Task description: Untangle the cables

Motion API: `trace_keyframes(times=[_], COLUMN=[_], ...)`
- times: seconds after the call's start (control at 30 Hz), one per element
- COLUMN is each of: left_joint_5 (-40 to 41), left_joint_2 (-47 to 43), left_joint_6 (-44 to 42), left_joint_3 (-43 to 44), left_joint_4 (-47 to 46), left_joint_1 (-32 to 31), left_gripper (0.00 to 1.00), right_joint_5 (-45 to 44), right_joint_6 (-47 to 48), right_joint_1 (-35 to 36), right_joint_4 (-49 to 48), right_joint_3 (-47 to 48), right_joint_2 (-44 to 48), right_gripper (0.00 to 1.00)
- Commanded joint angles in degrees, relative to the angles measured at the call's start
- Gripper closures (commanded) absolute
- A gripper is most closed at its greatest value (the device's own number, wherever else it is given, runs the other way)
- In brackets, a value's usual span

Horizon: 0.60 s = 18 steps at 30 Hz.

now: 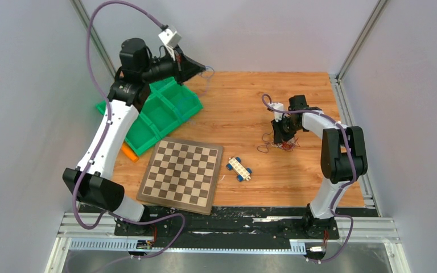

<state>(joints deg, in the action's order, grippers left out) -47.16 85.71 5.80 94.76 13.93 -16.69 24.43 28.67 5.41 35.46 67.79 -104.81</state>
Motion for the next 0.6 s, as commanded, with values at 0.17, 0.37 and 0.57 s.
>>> trace_keyframes(times=[0.17, 0.37, 0.57], left_joint_5=[1.65, 7.34, 9.83], left_joint_2=[0.65, 2.22, 6.42], left_joint_6=[2.77, 1.39, -0.89], left_joint_3=[18.24, 17.42, 17.92], left_joint_4=[1.37, -0.34, -3.30], left_joint_1=[8.15, 15.15, 18.59], left_gripper=[1.00, 1.00, 1.00], right_joint_5=[-1.71, -0.22, 0.73], right_joint_6=[0.57, -0.18, -0.22], right_joint_1=[-0.50, -0.50, -0.50], right_joint_4=[0.34, 1.34, 2.80], right_joint_3=[0.66, 1.17, 1.87], right_joint_2=[-0.89, -0.13, -0.20], right_gripper=[0.92, 0.92, 0.91])
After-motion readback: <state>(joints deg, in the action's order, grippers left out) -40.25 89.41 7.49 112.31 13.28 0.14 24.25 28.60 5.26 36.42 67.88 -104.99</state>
